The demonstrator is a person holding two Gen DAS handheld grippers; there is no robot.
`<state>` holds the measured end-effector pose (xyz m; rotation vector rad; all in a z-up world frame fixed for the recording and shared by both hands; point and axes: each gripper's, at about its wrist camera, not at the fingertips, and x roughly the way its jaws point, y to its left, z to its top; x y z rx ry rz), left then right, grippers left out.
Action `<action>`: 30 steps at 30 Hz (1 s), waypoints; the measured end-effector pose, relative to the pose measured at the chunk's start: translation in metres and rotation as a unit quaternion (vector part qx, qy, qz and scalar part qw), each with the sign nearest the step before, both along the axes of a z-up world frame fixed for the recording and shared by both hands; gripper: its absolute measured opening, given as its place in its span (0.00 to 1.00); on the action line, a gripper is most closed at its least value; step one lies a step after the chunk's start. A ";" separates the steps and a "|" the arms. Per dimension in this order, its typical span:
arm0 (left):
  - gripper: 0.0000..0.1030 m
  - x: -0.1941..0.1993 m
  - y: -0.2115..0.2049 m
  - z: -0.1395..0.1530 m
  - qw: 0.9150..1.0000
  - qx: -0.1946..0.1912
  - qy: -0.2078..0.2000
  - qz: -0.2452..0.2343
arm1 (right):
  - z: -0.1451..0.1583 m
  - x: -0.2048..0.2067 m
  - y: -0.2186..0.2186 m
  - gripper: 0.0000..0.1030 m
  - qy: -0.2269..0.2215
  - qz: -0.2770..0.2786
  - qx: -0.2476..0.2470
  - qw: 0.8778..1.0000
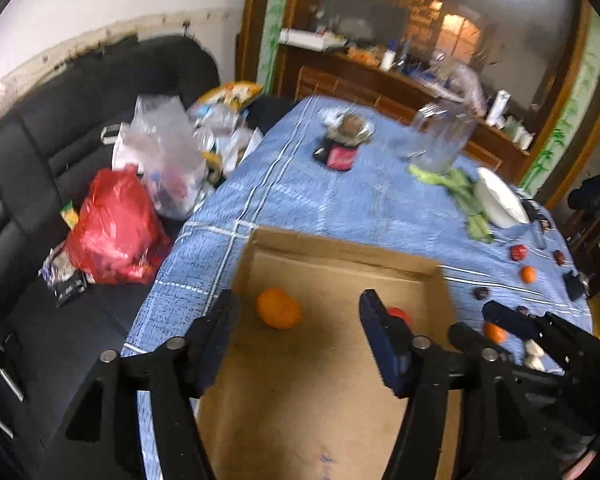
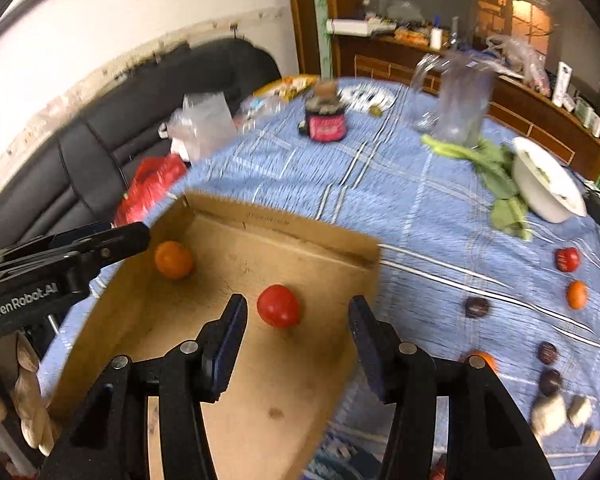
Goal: Organize fruits
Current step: 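Carry the orange into the cardboard tray and open the left tool while the right tool releases the tomato there, then grasp a second mandarin orange with the left tool while the right tool grasps a beige cube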
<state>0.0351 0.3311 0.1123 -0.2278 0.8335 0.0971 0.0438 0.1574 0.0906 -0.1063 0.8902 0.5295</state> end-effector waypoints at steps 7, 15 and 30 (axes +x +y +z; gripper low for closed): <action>0.70 -0.043 -0.070 0.015 0.996 -0.003 -0.023 -0.083 | 0.028 -0.046 -0.114 0.66 -0.036 -0.072 0.019 0.997; 0.70 -0.066 -0.168 -0.017 0.984 -0.007 0.008 -0.176 | 0.006 -0.077 -0.248 0.66 -0.011 -0.185 0.034 0.982; 0.70 -0.075 -0.230 -0.078 0.975 0.016 0.059 -0.215 | -0.048 -0.085 -0.289 0.66 0.041 -0.185 0.073 0.979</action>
